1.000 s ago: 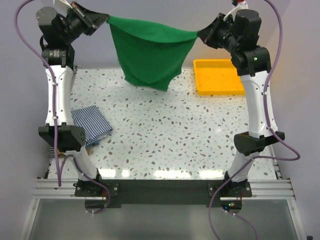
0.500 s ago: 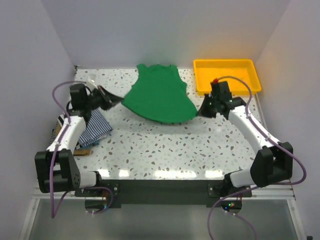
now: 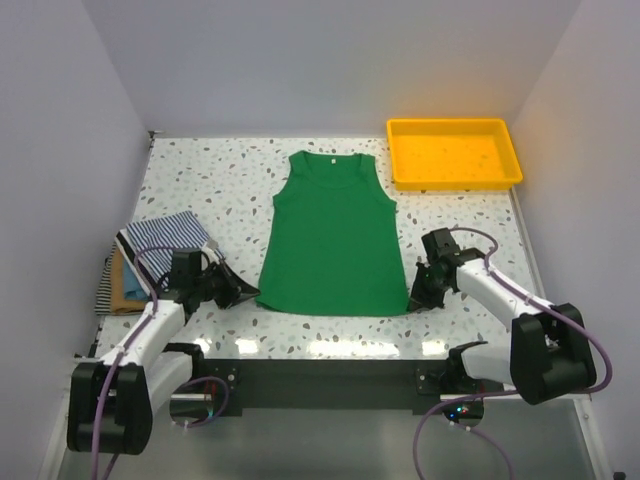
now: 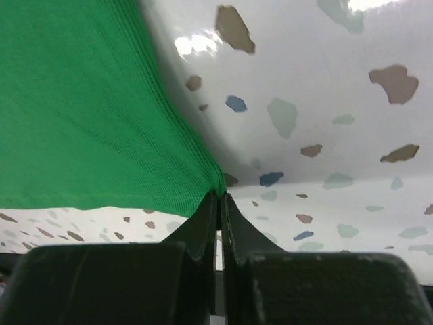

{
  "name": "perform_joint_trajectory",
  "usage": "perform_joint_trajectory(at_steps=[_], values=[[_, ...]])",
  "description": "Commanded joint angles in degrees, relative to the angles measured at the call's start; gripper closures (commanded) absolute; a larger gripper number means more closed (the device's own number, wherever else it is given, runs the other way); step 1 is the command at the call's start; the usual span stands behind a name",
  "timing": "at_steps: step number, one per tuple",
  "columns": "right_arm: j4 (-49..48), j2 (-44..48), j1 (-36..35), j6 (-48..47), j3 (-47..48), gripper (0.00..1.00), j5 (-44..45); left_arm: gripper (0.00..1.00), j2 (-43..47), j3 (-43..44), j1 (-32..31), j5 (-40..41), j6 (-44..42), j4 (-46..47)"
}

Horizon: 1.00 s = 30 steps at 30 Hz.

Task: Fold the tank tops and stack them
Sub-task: Flatten the tank top out

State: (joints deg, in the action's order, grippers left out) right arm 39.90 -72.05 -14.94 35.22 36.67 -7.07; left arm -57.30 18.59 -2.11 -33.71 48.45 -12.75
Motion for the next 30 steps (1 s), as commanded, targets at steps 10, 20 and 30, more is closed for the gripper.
perform_joint_trajectory(at_steps=[10, 20, 30], values=[[14.1, 4.8, 1.0, 2.7, 3.7, 0.62, 1.9, 0.62, 10.6, 3.1, -1.3, 6.6, -2.2, -15.0], [13.4, 4.0, -17.4, 5.9, 21.6, 0.43, 11.5, 0.46, 2.3, 21.8, -1.4, 11.0, -10.9, -10.6], [0.1, -25.2, -48.2, 14.2, 46.3, 0.5, 22.5, 0.54, -22.1, 44.3, 1.0, 17.5, -13.9, -6.4]])
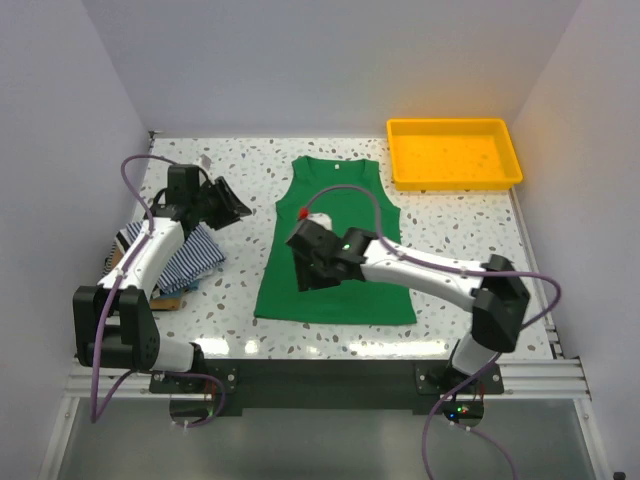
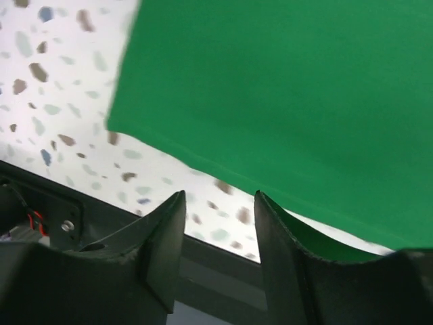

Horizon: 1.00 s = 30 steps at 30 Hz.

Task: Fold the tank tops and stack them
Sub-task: Flatten the tank top out, then fold the tank top

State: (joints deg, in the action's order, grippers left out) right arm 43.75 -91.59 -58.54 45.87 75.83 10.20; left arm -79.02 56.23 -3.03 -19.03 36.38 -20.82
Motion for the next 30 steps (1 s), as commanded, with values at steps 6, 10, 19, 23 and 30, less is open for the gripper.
perform_joint_trajectory(at_steps=[6, 10, 19, 23, 30], values=[[-5.0, -21.9, -12.1, 5.6, 19.3, 0.55, 6.7, 0.54, -0.3, 17.0, 8.4, 4.1, 0.3, -1.0], [-3.9, -28.7, -14.3, 5.6, 25.5, 0.59, 8.6, 0.54, -0.3, 19.2, 10.9, 2.7, 2.1, -0.5], [-0.2, -36.5, -14.7, 5.5, 32.5, 0.63, 12.1, 0.55, -0.9, 16.7, 11.0, -0.8, 4.3, 3.4], [-1.4, -38.2, -14.9, 5.6, 32.6, 0.65, 10.4, 0.55, -1.2, 16.2, 10.9, -1.5, 4.3, 4.1], [-2.0, -38.3, -15.2, 5.7, 29.3, 0.83, 8.3, 0.56, -2.4, 13.5, 10.8, -4.0, 5.2, 7.3]])
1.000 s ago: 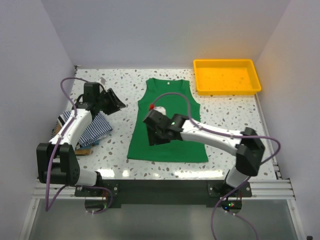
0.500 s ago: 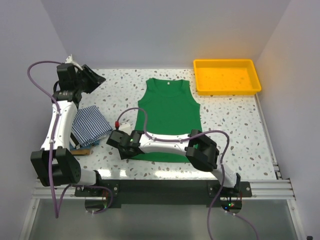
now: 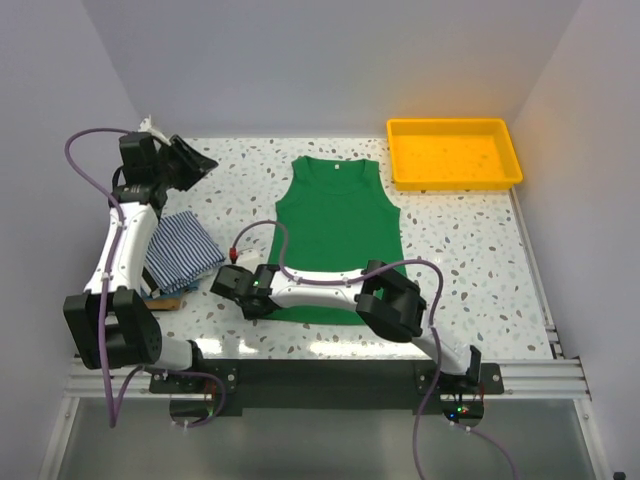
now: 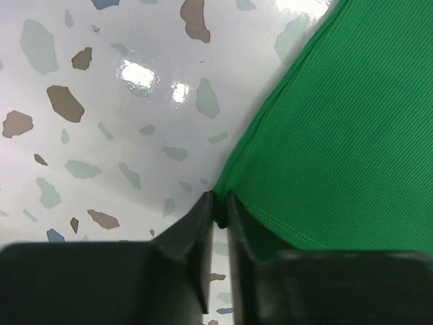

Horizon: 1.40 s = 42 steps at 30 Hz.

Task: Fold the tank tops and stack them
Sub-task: Fold the tank top

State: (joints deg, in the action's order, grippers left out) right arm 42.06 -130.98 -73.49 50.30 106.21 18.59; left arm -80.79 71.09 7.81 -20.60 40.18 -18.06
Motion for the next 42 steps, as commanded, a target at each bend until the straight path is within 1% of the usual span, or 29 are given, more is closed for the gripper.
perform_joint_trajectory(at_steps=[1, 3, 4, 5, 7, 8, 9, 10, 11, 15, 17, 19, 20, 21, 25, 28, 31, 35, 39, 41, 42], values=[[-0.8, 1.8, -0.3, 0.9, -1.7, 0.88, -1.1, 0.56, -0.9, -2.6, 0.0, -2.7, 1.6, 5.0], [-1.0, 2.6, -0.3, 0.2, -3.3, 0.97, -2.1, 0.56, -0.9, -4.3, -0.8, -3.3, 1.4, 6.6], [-1.3, 3.2, -0.3, -0.4, -4.3, 0.99, -2.8, 0.55, -1.0, -5.5, -1.3, -2.9, 1.0, 6.7], [-2.7, 5.4, -0.3, -0.8, -5.6, 1.0, -3.9, 0.55, -1.3, -6.0, -3.2, -2.2, 0.6, 6.6], [-4.9, 8.9, -0.4, -1.5, -12.1, 1.0, -5.2, 0.55, -2.1, -8.1, -5.3, 0.0, -0.6, 6.1], [-7.6, 12.8, -0.4, -1.7, -17.9, 1.0, -6.0, 0.55, -2.4, -9.0, -7.1, 0.6, -0.6, 6.4], [-8.7, 15.2, -0.4, -1.8, -20.8, 1.0, -6.5, 0.55, -3.0, -11.7, -7.4, 0.8, -0.4, 7.3], [-10.1, 17.2, -0.3, -1.8, -23.3, 1.0, -7.2, 0.55, -3.3, -13.2, -9.1, 1.0, 0.1, 8.3], [-11.2, 21.1, -0.4, -2.2, -28.0, 1.0, -8.4, 0.55, -4.1, -15.9, -10.9, 1.0, 0.9, 10.3], [-13.4, 28.1, -0.3, -1.4, -36.8, 1.0, -10.1, 0.57, -6.9, -20.7, -15.2, 0.9, 2.2, 14.3], [-14.6, 30.3, -0.3, -0.4, -40.4, 1.0, -10.6, 0.6, -8.1, -22.3, -17.0, 0.9, 2.7, 16.6], [-14.9, 32.3, -0.3, 0.1, -41.6, 1.0, -11.0, 0.61, -8.8, -24.3, -17.9, 0.9, 3.5, 17.2], [-14.8, 32.6, -0.3, 0.2, -42.3, 1.0, -10.9, 0.61, -9.1, -24.8, -18.5, 1.0, 3.6, 20.1], [-14.9, 32.9, -0.3, 0.2, -42.5, 1.0, -11.1, 0.61, -10.1, -24.8, -18.7, 1.4, 3.7, 20.3], [-14.3, 34.3, -0.3, 0.7, -42.7, 1.0, -11.5, 0.66, -13.3, -23.0, -19.0, 1.2, 3.4, 21.8], [-13.8, 34.5, -0.3, 0.6, -42.7, 1.0, -11.4, 0.66, -15.6, -21.3, -19.4, 1.4, 3.8, 22.7], [-13.5, 34.6, -0.3, 0.8, -42.4, 1.0, -11.3, 0.69, -17.9, -19.1, -19.6, 3.1, 3.8, 21.9], [-13.7, 35.2, -0.3, 0.8, -42.3, 1.0, -11.5, 0.69, -20.7, -16.6, -19.9, 6.3, 4.2, 21.3], [-13.2, 35.6, -0.4, 0.8, -42.4, 1.0, -11.4, 0.69, -22.9, -12.8, -20.9, 9.3, 3.1, 18.7], [-13.3, 35.9, -0.3, 0.8, -42.6, 1.0, -11.5, 0.7, -23.4, -12.6, -21.1, 9.8, 3.1, 18.7], [-13.3, 36.0, -0.3, 0.8, -42.6, 1.0, -11.6, 0.73, -24.0, -12.5, -21.2, 9.9, 3.2, 18.9]])
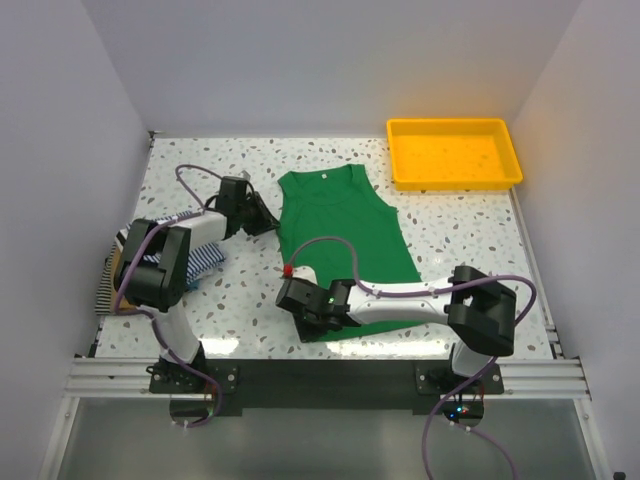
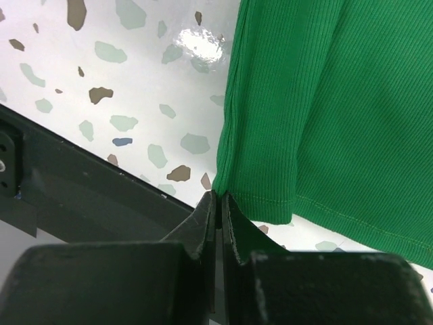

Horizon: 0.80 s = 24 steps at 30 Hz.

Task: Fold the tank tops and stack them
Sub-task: Fold the tank top

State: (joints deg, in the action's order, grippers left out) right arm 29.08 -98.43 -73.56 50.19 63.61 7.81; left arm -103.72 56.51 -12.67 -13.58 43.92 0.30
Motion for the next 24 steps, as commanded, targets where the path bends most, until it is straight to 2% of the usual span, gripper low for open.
perform_joint_trajectory(at_steps=[1, 8, 12, 18, 24], values=[[-0.3, 3.6, -0.3, 0.8, 0.0, 1.0, -0.8, 0.74, -1.4, 2.3, -0.8, 2.9, -0.5, 0.6], [-0.3, 3.4, -0.3, 0.4, 0.9, 1.0, -1.6, 0.9, -2.3, 3.4, -1.0, 3.5, -0.9, -0.2], [-1.0, 1.5, -0.4, -0.6, 3.1, 1.0, -3.3, 0.99, -1.7, 6.8, -0.9, 7.2, -2.7, -4.5], [-3.4, -3.6, -0.4, -2.1, 7.4, 1.0, -7.0, 1.0, -2.8, 12.9, -0.8, 12.4, -5.2, -10.9], [-8.1, -9.4, -0.4, -1.6, 10.6, 1.0, -11.2, 1.0, -4.6, 16.1, -0.7, 13.4, -6.7, -13.8]])
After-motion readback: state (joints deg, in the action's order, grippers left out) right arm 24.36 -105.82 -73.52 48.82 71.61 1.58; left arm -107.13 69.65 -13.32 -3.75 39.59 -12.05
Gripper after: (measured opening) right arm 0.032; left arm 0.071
